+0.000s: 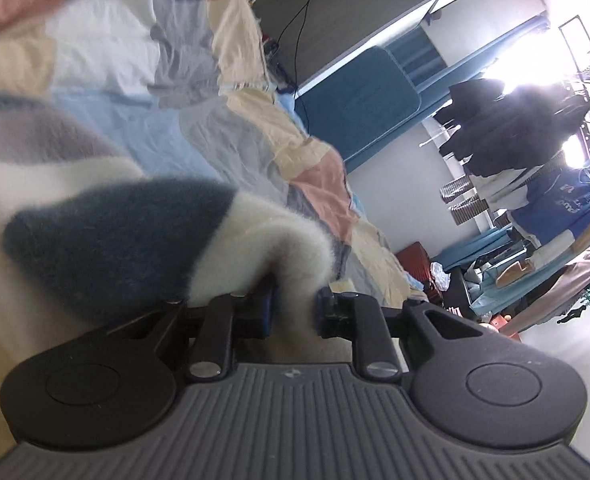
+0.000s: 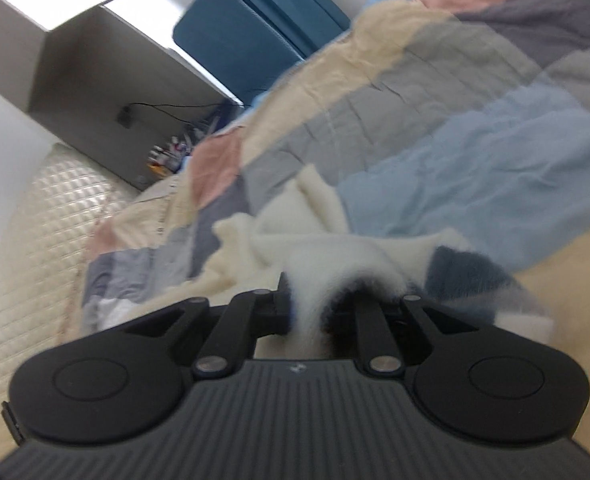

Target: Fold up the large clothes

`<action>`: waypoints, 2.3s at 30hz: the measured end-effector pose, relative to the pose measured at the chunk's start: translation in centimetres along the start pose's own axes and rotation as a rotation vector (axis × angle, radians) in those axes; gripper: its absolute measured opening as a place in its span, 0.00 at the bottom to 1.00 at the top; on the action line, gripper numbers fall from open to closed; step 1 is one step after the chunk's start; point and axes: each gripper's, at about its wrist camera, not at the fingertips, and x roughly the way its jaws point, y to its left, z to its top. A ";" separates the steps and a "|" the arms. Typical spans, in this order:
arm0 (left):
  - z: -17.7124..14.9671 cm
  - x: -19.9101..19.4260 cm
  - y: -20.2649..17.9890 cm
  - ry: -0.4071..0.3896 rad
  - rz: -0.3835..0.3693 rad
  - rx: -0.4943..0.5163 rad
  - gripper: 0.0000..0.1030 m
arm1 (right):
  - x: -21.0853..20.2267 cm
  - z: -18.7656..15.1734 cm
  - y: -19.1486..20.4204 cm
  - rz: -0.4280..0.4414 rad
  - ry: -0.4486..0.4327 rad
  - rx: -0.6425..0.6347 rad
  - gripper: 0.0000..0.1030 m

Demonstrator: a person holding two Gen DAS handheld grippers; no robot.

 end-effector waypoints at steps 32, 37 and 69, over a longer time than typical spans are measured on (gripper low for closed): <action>-6.2 -6.0 -0.6 0.136 -0.078 -0.065 0.86 | -1.7 -11.4 5.9 0.144 0.176 -0.041 0.61; -6.4 -5.3 -0.6 0.140 -0.061 -0.020 0.86 | 1.9 -12.2 7.2 0.133 0.199 -0.089 0.60; -6.3 -5.4 0.4 0.159 -0.107 -0.091 0.86 | -0.7 -9.9 9.0 0.406 0.041 0.002 0.17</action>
